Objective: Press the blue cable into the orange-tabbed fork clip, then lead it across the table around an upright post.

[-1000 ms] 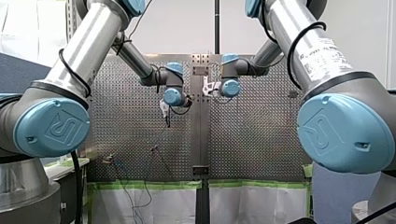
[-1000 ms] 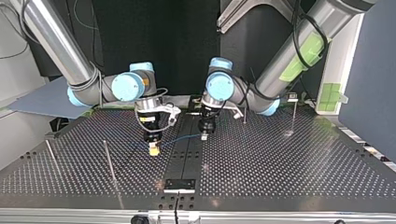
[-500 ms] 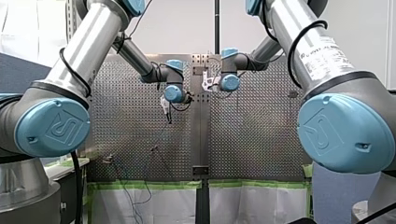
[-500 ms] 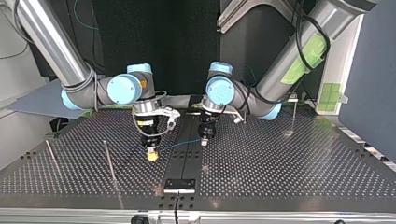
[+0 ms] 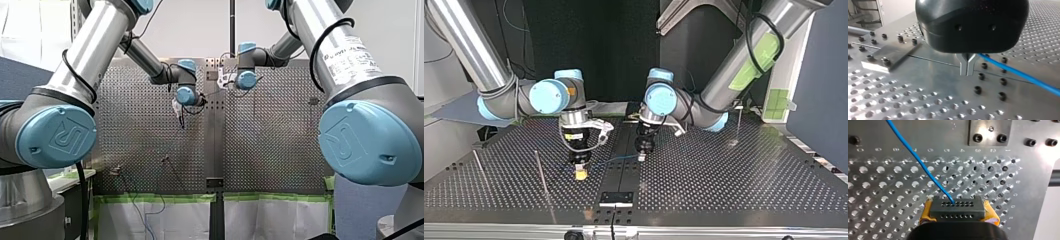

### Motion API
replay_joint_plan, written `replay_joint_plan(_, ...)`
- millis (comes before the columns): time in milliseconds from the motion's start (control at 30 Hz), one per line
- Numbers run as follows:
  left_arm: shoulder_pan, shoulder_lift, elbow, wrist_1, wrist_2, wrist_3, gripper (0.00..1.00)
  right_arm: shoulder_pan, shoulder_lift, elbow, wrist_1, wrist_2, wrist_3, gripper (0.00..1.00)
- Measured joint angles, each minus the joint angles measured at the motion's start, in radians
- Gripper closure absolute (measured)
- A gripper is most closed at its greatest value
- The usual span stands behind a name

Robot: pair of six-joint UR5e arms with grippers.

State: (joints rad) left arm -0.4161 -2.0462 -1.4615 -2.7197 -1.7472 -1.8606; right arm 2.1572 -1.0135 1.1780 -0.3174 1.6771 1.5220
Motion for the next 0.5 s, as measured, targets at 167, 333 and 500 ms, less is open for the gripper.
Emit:
replay_joint_plan(167, 0.000, 0.001, 0.039, -0.025, 0.003, -0.004, 1.00, -0.004, -0.012, -0.005, 0.005, 0.004, 0.000, 1.00)
replay_joint_plan(333, -0.001, 0.001, 0.078, -0.040, 0.015, -0.018, 1.00, -0.009, -0.026, -0.009, 0.006, 0.005, 0.000, 1.00)
replay_joint_plan(500, -0.005, 0.000, 0.115, -0.048, 0.029, -0.037, 1.00, -0.015, -0.037, -0.017, 0.009, 0.007, 0.002, 1.00)
